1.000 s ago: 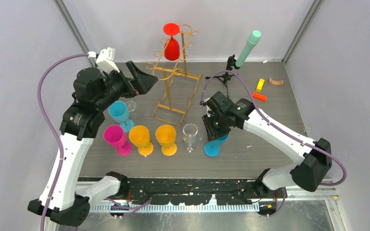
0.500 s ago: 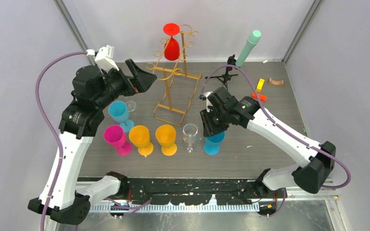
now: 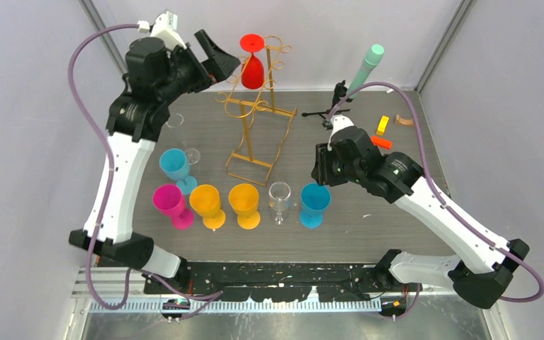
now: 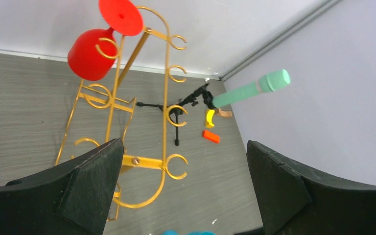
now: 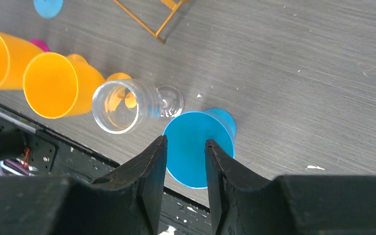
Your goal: Take the wine glass off the wine glass rack
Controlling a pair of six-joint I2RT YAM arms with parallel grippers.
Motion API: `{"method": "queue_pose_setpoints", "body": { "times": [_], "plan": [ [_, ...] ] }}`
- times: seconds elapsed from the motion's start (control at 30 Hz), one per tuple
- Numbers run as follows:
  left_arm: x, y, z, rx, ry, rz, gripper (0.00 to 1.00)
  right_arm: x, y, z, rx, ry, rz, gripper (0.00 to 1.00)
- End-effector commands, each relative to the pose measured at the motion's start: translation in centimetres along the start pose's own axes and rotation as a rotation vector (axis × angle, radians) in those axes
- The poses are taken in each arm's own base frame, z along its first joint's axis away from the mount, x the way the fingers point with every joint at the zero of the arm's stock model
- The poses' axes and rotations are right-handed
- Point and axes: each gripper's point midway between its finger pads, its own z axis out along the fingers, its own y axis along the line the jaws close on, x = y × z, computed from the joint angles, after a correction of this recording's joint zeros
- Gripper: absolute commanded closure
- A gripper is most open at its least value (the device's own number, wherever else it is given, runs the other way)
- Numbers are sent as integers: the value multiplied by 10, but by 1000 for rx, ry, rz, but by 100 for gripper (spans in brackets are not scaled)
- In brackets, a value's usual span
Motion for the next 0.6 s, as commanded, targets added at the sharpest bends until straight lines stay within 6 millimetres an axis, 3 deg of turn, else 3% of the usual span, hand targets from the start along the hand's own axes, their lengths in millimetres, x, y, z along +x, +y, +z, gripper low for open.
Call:
{"method": "queue_pose_setpoints", "body": {
  "times": [0.0,0.2,0.23,0.3,0.37,0.57],
  "plan": [
    [-16,17,29,-67,-69,-50,0,-30,-2,-17,11,-159,61,60],
    [-33,50,86,-75,-135,-176,2,-28,-3,-19,5,-173,85,61],
    [-36,53,95,-58,-147,-200,4,-27,-3,-19,4,-172,90,61],
    [-41,64,115,-27,-155,-254,23,-24,-4,-18,6,-166,96,61],
    [-45,71,131,9,-141,-305,34,-21,-5,-19,5,-165,105,62],
    [-48,89,172,7,-111,-335,40,-10,-8,-19,3,-155,144,66]
  ]
}}
